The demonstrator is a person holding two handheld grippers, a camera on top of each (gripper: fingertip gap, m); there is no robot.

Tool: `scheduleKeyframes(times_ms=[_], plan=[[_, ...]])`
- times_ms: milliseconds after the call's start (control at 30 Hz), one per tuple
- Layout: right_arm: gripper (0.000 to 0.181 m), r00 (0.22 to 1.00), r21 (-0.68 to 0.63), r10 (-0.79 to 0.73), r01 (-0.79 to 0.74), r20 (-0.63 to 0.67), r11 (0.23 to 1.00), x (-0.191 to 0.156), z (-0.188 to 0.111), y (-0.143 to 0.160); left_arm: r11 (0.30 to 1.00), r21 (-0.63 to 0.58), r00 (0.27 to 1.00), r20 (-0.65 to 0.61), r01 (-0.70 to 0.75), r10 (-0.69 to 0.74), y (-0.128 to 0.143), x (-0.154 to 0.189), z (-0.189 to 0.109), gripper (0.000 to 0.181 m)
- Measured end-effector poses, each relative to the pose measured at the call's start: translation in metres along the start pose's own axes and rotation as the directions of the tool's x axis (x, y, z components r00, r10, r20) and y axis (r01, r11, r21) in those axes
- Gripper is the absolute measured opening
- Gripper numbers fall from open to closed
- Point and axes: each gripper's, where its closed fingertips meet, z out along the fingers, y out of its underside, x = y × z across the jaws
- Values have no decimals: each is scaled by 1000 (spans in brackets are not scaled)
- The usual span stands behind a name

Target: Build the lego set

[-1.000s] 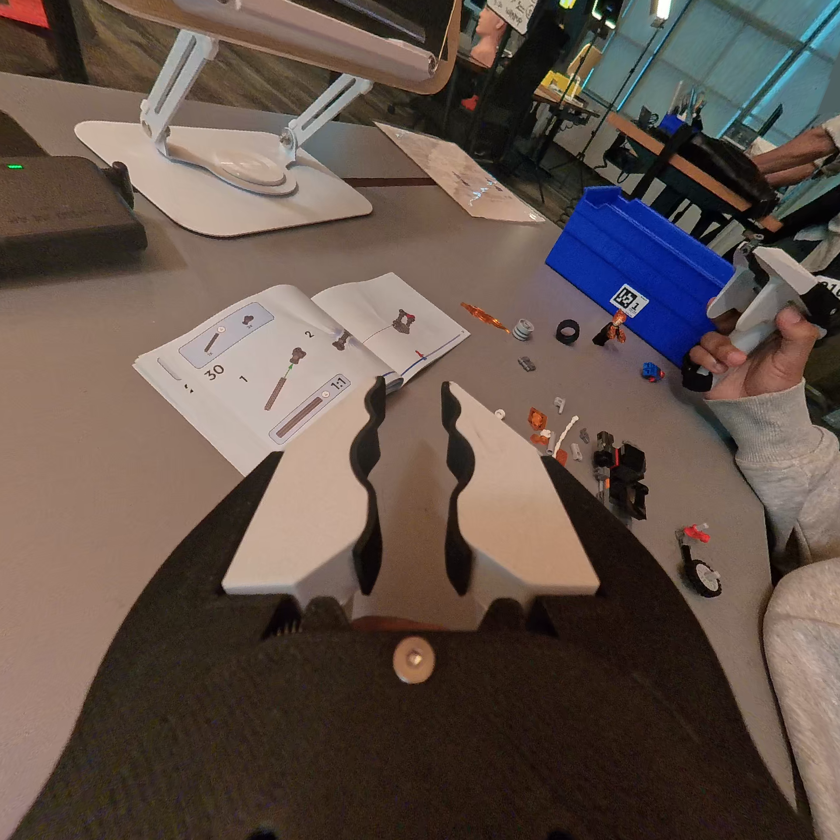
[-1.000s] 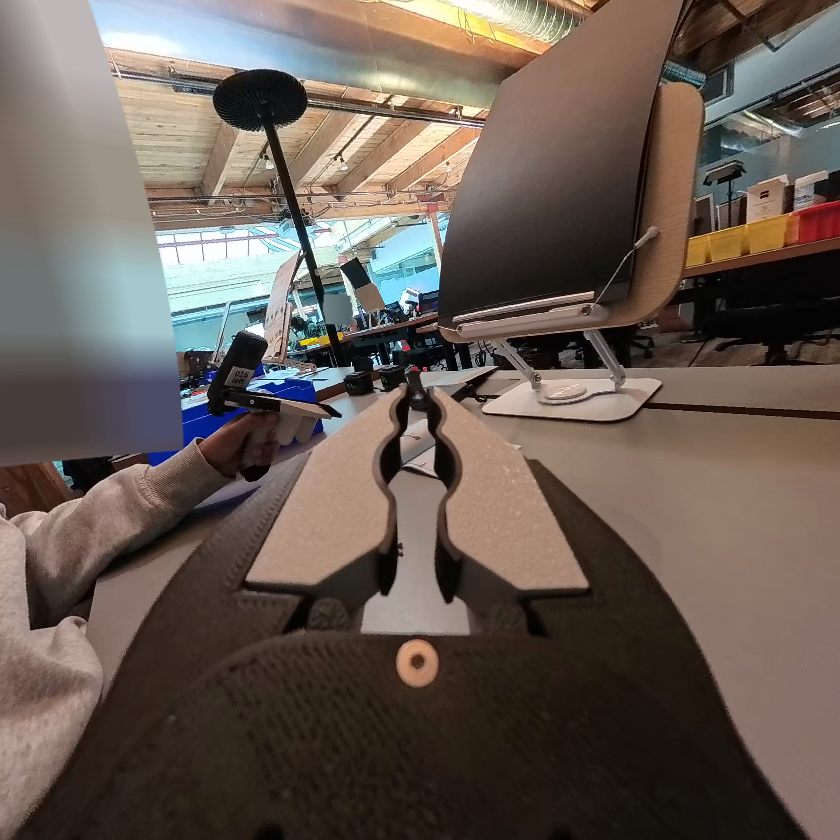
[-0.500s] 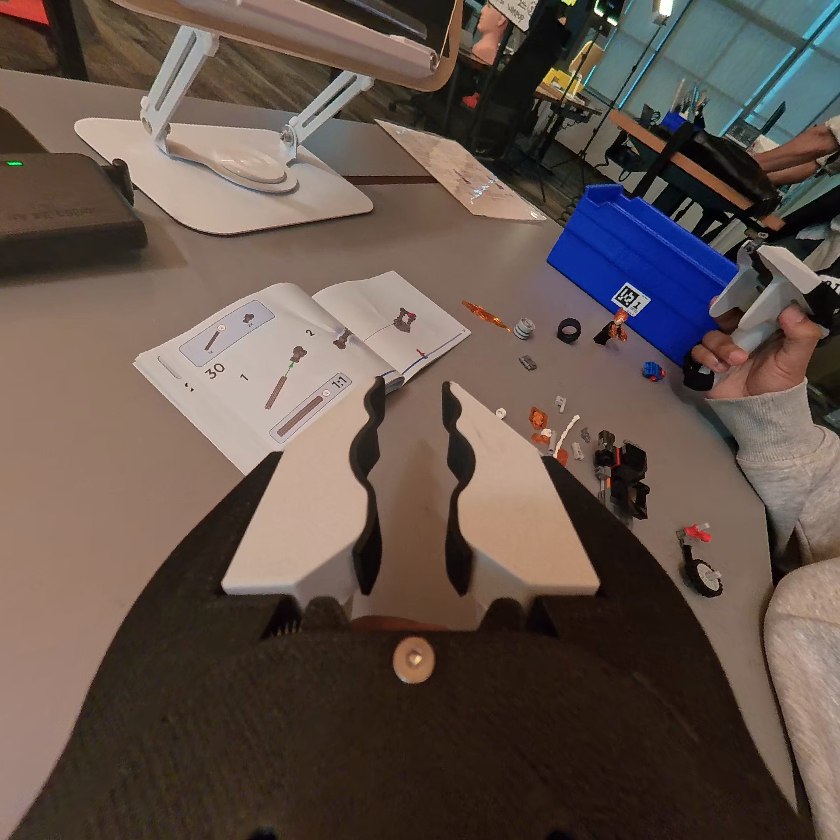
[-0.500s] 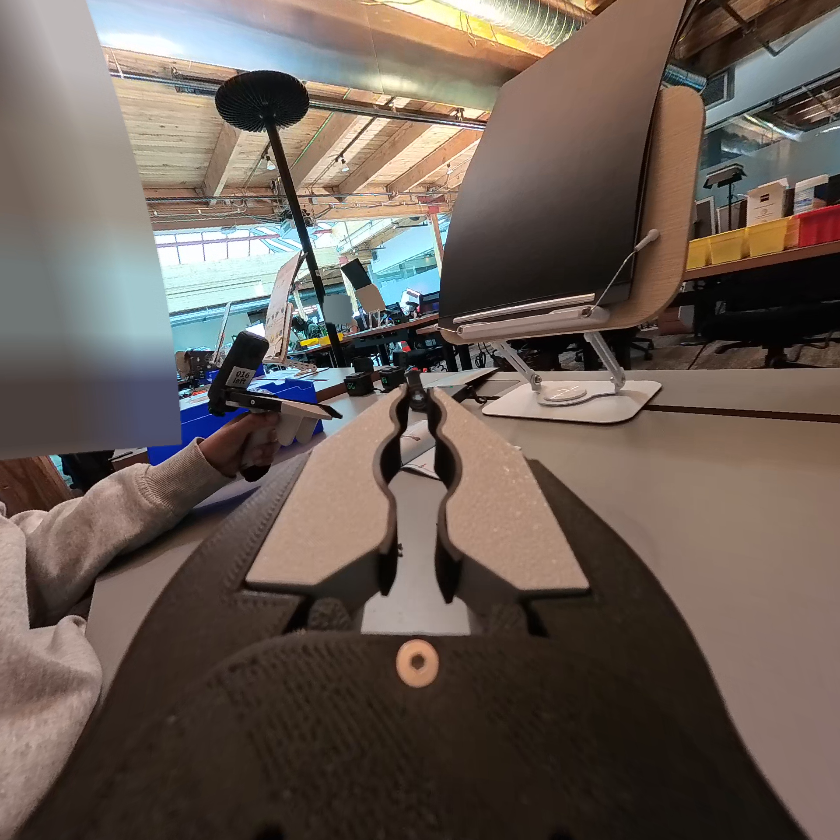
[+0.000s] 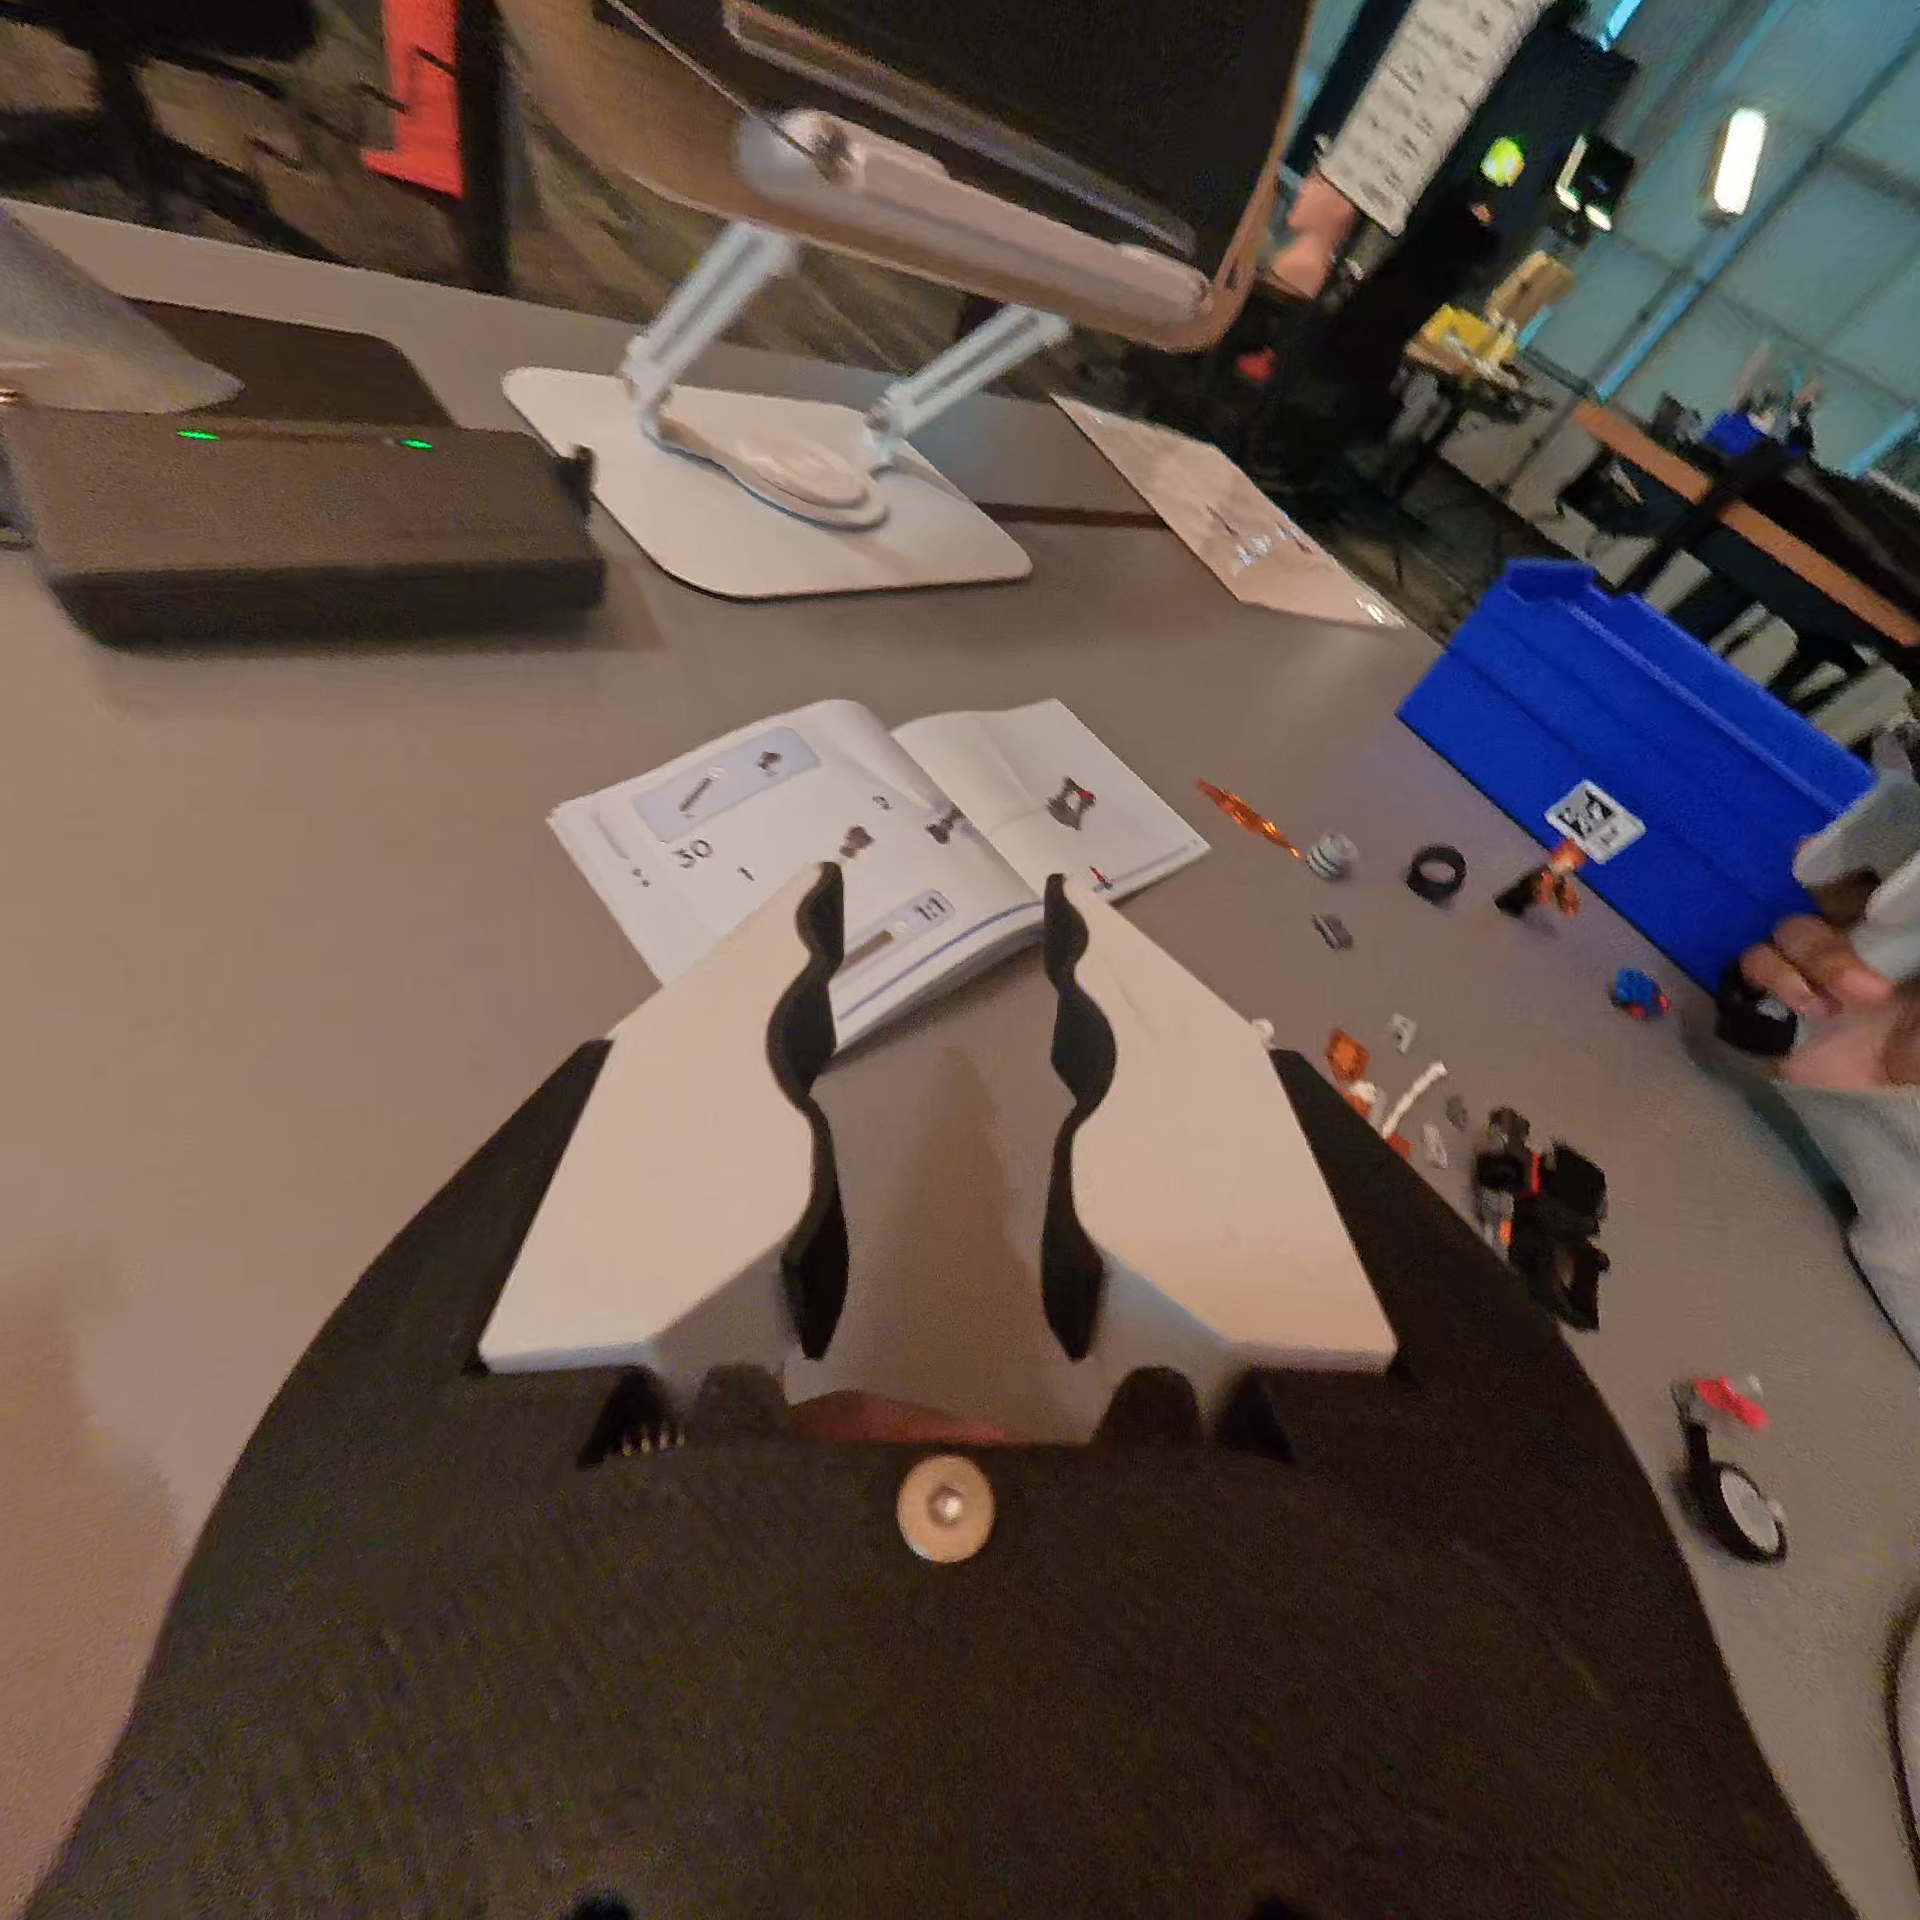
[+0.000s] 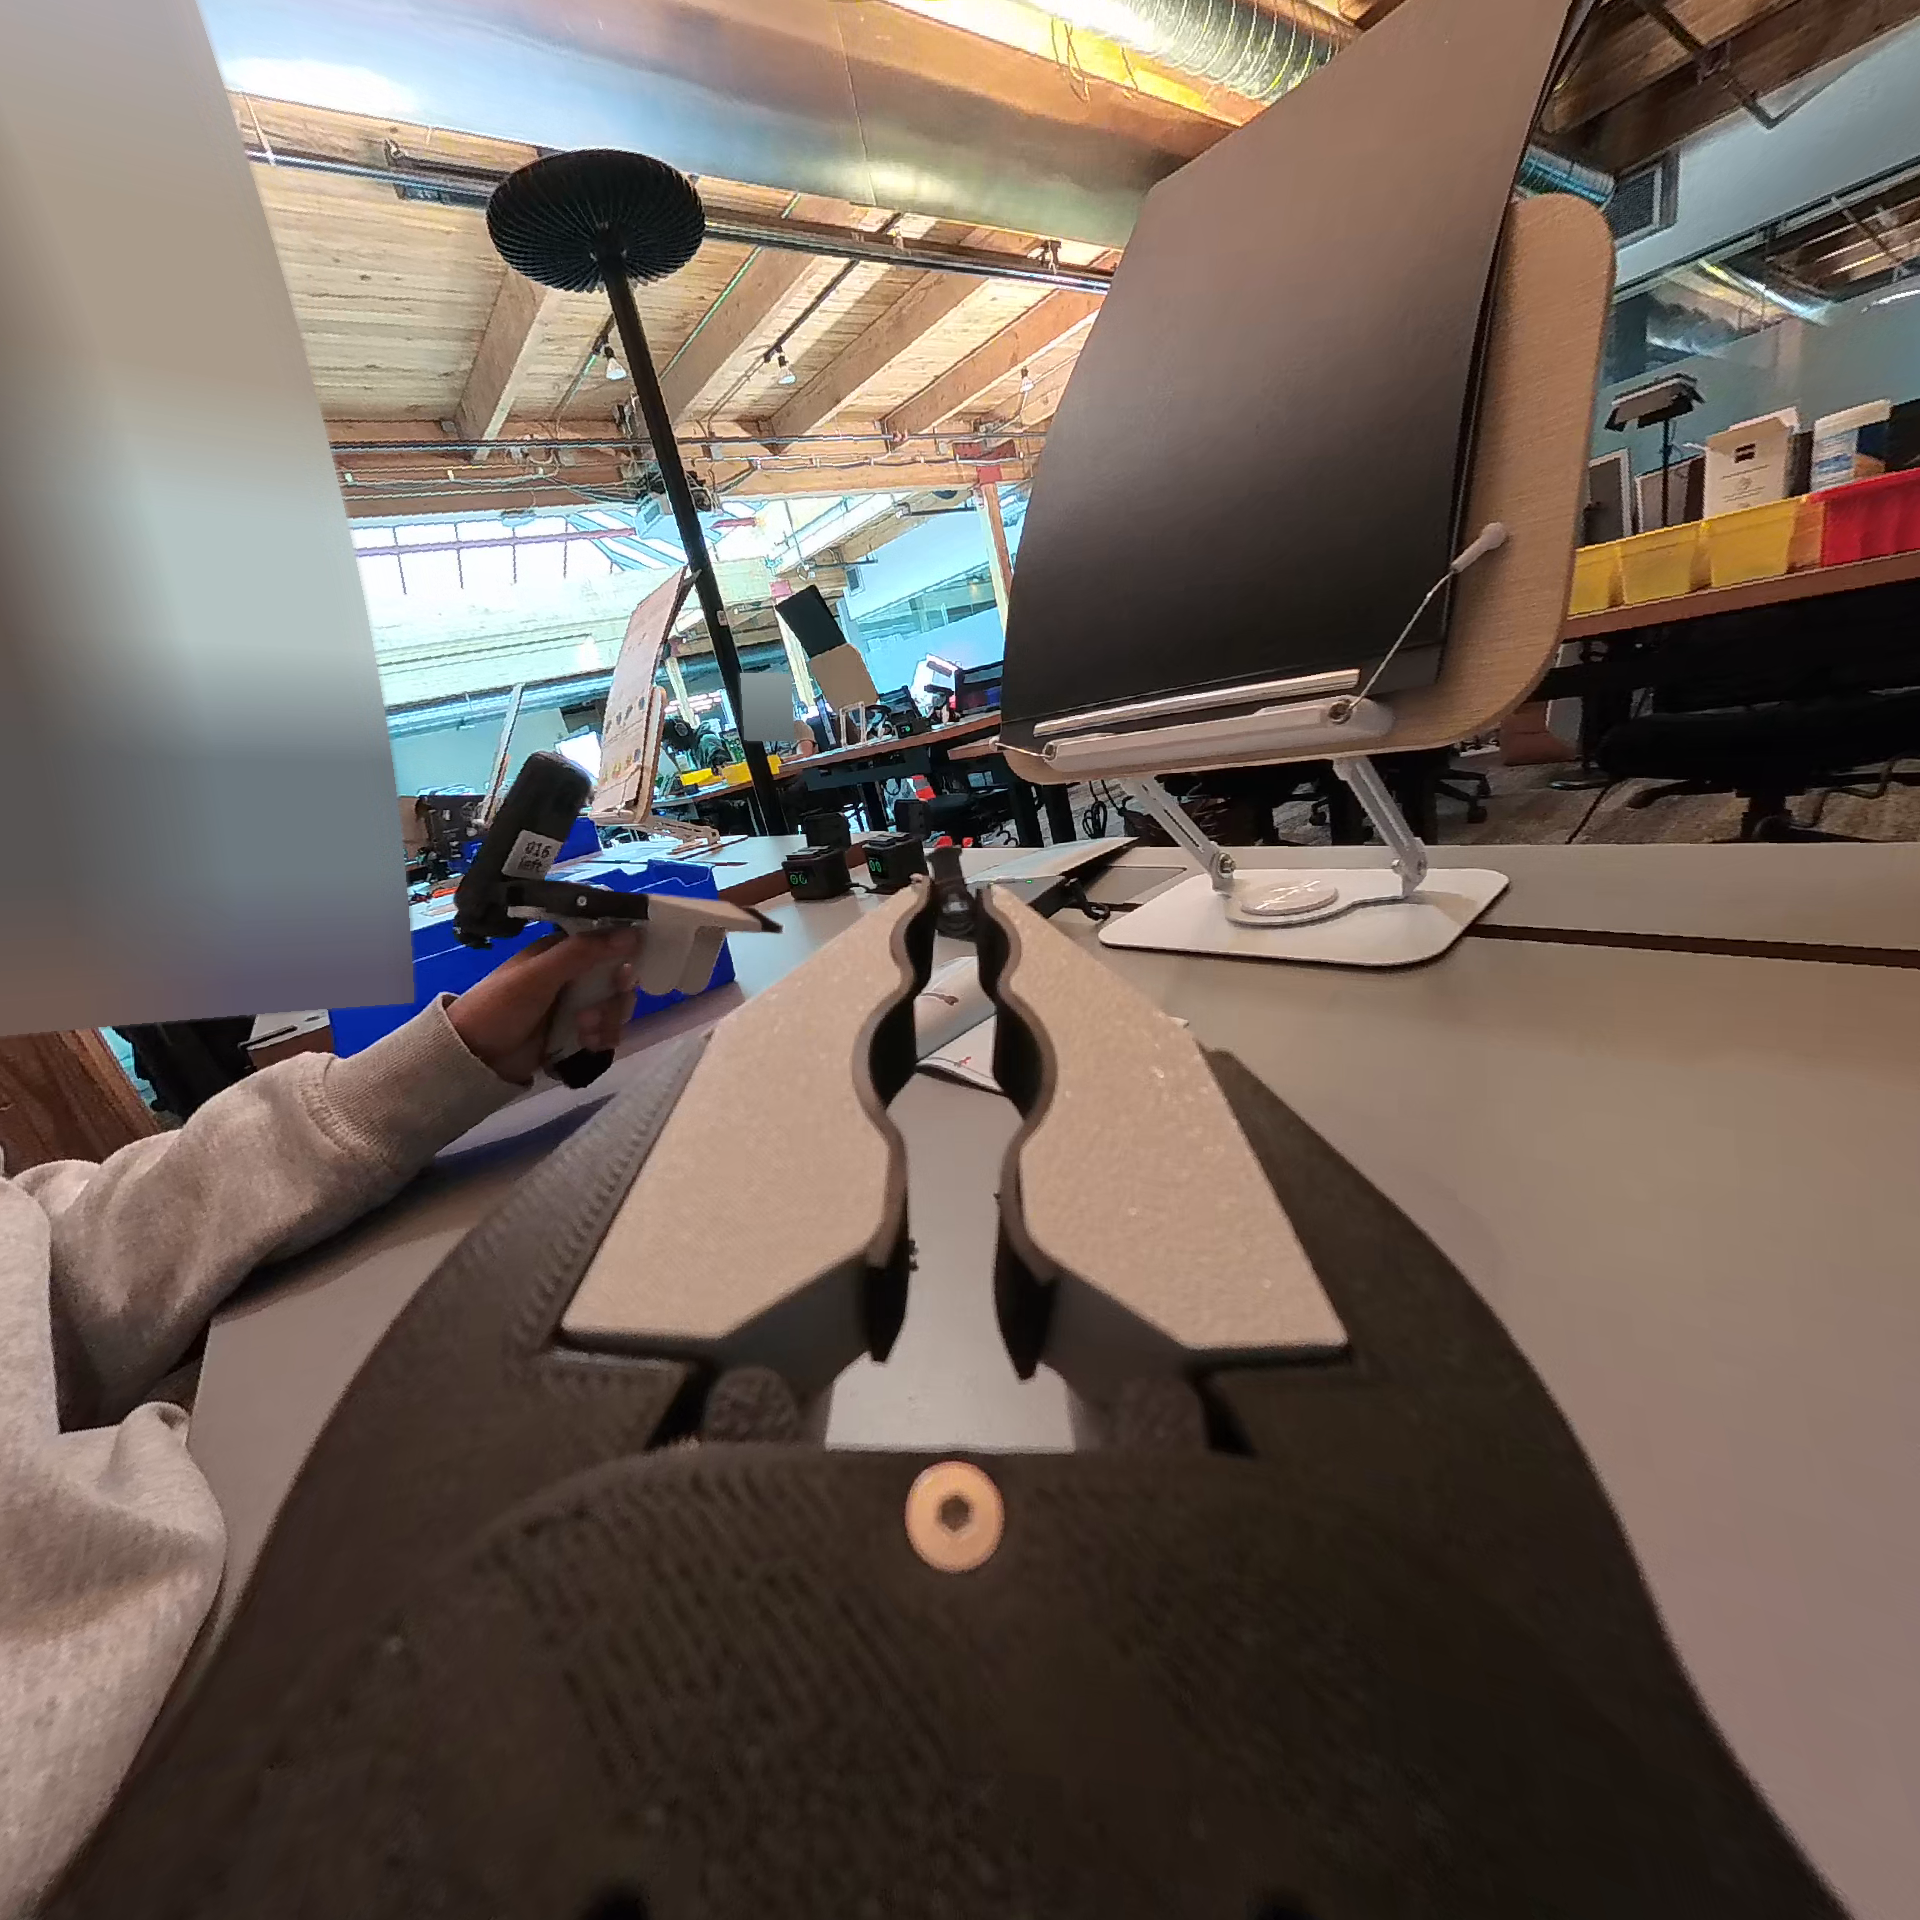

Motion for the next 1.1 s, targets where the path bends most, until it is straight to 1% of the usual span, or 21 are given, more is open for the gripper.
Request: scheduleKeyframes(times_ms=[133, 267, 333, 500, 633, 667, 733, 800, 900, 967, 1033, 1100], plan=[[4, 1000, -1, 1, -1, 1, 1000, 0, 0, 0, 997, 74, 997, 65, 24, -29, -12, -13, -7, 38], [4, 1000, 0, 0, 0, 0, 1000, 0, 0, 0, 994, 110, 995, 99, 6, -17, -18, -17, -11, 38], [4, 1000, 0, -1, 1, -1, 1000, 0, 0, 0, 994, 108, 995, 95, -2, -9, -18, -15, -12, 39], [4, 1000, -2, -4, 4, -2, 1000, 0, 1, 1, 996, 84, 999, 36, -14, 11, -15, -5, -9, 42], [4, 1000, -5, -6, 6, -2, 1000, 0, 1, 1, 997, 62, 999, 26, -37, 36, -11, -1, -6, 43], [4, 1000, -6, -7, 7, -2, 1000, 0, 1, 1, 998, 43, 999, 20, -45, 44, -9, 1, -5, 43], [4, 1000, -7, -8, 8, -3, 1000, -1, 2, 2, 996, -36, 997, -9, -79, 79, 4, 7, 2, 44], [5, 1000, -9, -10, 10, -3, 1000, -1, 2, 2, 981, -124, 989, 4, -147, 148, 19, 10, 10, 48], [4, 1000, -11, -13, 13, -4, 1000, -1, 2, 2, 919, -238, 935, 87, -315, 343, 34, 6, 17, 54], [4, 1000, -9, -13, 13, -4, 1000, -1, 2, 2, 875, -291, 890, 130, -387, 437, 40, 2, 20, 56], [4, 1000, -8, -12, 12, -3, 1000, -1, 1, 2, 857, -318, 875, 136, -406, 465, 44, 2, 22, 58], [4, 1000, -8, -12, 12, -4, 1000, -1, 1, 2, 859, -322, 879, 132, -399, 458, 46, 1, 23, 60]])
